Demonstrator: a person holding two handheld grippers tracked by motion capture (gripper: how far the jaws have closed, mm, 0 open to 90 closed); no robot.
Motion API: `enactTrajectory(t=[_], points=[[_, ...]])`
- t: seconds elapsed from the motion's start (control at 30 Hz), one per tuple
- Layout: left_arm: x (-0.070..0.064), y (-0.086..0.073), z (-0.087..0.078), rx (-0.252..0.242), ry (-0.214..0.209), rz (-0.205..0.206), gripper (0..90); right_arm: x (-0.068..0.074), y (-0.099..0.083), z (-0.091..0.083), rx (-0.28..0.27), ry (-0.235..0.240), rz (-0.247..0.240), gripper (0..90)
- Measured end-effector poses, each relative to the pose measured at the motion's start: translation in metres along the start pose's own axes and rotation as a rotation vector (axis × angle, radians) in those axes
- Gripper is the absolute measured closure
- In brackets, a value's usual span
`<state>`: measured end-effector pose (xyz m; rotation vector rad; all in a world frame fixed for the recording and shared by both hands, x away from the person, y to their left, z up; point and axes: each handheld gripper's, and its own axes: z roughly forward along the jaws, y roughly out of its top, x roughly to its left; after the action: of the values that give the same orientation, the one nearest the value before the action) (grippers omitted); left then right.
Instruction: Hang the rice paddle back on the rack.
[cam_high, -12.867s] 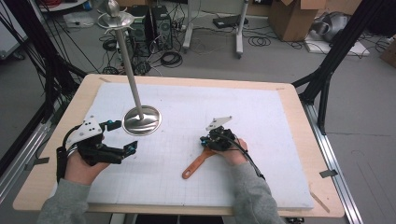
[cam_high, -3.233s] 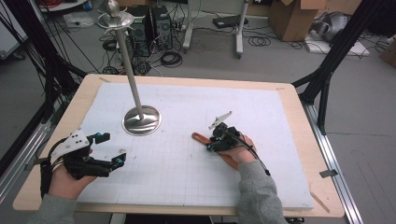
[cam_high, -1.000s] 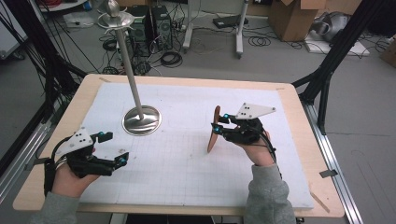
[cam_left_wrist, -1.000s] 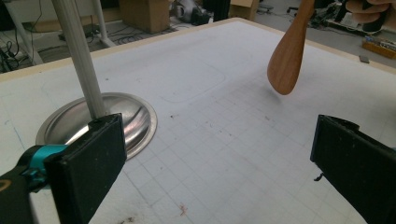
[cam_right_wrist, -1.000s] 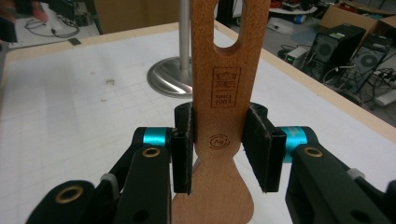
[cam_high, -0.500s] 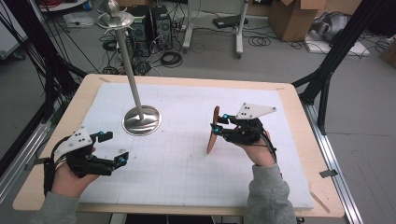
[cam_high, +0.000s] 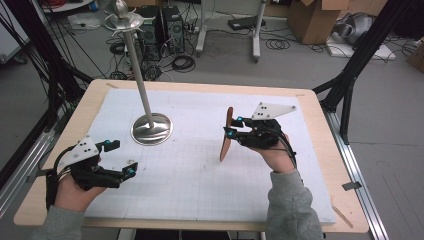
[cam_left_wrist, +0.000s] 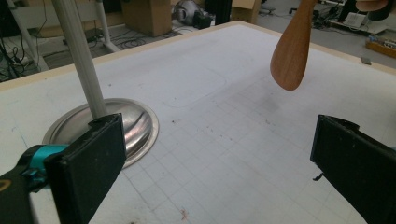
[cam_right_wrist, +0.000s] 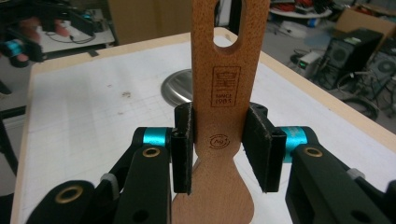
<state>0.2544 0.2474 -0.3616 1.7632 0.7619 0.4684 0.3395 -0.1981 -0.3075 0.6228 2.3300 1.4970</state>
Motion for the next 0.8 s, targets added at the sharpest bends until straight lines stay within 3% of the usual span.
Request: enactTrajectory(t=[0.2,0.43,0.57,0.8], points=[[0.003,-0.001,0.000,-0.005,-0.001,-0.008,4.0,-0.006,0.009,0.000,-0.015,0.009,0.022,64.5],[0.007,-0.002,-0.001,-0.004,0.010,-0.016,4.0,-0.004,0.025,0.003,0.009,0.026,0.016,64.5],[0.007,-0.002,-0.001,-0.006,0.010,-0.018,4.0,-0.004,0.036,0.005,-0.010,0.042,0.015,64.5],[0.008,-0.004,0.001,-0.005,-0.003,-0.026,4.0,-0.003,0.051,0.012,-0.013,0.021,0.024,64.5]])
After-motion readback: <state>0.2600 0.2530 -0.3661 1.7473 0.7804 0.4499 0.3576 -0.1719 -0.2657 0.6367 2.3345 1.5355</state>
